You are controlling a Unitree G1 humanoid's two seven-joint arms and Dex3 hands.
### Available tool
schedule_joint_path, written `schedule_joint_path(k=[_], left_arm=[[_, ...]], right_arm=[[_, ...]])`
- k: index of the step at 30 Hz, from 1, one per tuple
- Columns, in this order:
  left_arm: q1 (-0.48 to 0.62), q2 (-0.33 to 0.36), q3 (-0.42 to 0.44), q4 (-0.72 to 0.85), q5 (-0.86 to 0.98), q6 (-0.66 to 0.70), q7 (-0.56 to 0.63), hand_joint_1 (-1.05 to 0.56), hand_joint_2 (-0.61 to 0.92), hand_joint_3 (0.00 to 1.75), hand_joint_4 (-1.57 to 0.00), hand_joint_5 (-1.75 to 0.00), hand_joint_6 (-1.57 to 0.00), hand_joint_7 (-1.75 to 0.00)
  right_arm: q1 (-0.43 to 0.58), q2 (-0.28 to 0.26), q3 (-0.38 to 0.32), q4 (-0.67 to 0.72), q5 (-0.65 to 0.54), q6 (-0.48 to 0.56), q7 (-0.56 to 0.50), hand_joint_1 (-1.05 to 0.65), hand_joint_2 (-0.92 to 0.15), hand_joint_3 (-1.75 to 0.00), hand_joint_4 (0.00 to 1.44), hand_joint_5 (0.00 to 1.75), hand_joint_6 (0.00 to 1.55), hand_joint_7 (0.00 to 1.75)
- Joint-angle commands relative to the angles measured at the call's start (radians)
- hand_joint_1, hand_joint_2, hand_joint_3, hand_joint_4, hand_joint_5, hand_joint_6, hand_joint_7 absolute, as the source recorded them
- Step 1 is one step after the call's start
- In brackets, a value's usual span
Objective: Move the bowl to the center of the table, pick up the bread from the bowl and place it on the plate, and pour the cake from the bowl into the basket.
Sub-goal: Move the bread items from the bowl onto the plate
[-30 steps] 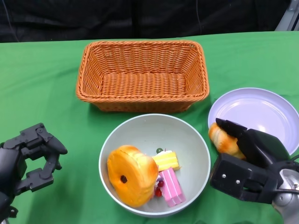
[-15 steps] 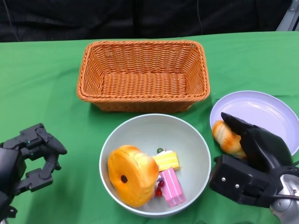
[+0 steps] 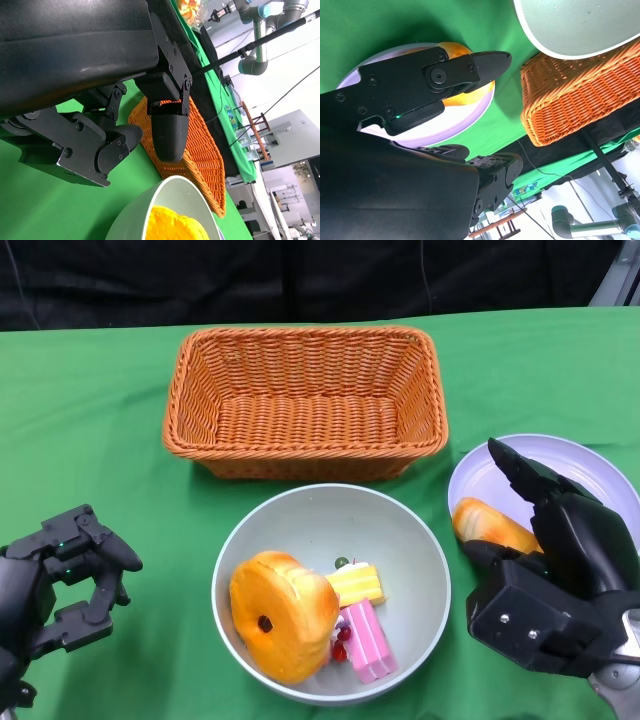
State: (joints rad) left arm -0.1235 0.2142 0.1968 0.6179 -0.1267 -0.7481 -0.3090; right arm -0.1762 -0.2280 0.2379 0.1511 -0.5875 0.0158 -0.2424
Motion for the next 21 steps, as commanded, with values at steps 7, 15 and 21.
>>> schedule_joint_path(k=[7, 15, 21], left_arm=[[0.005, 0.019, 0.002, 0.0, -0.001, -0.012, -0.001, 0.01, 0.61, 1.05, -0.78, -1.64, -0.76, -1.33], [0.002, 0.017, 0.001, 0.003, -0.002, -0.011, -0.001, 0.01, 0.61, 1.05, -0.77, -1.65, -0.77, -1.33], [-0.001, 0.016, -0.003, 0.002, 0.006, -0.011, 0.006, 0.01, 0.61, 1.04, -0.78, -1.65, -0.77, -1.34]], right_arm=[[0.034, -0.008, -0.024, -0.054, 0.015, -0.026, -0.003, -0.77, -0.92, -0.18, 0.25, 0.03, 0.29, 0.03], [0.105, 0.016, -0.007, -0.201, 0.053, -0.135, 0.017, -0.8, -0.92, -0.19, 0.3, 0.05, 0.34, 0.02], [0.147, 0.044, 0.019, -0.358, 0.047, -0.126, 0.083, -0.83, -0.92, -0.21, 0.32, 0.05, 0.35, 0.02]])
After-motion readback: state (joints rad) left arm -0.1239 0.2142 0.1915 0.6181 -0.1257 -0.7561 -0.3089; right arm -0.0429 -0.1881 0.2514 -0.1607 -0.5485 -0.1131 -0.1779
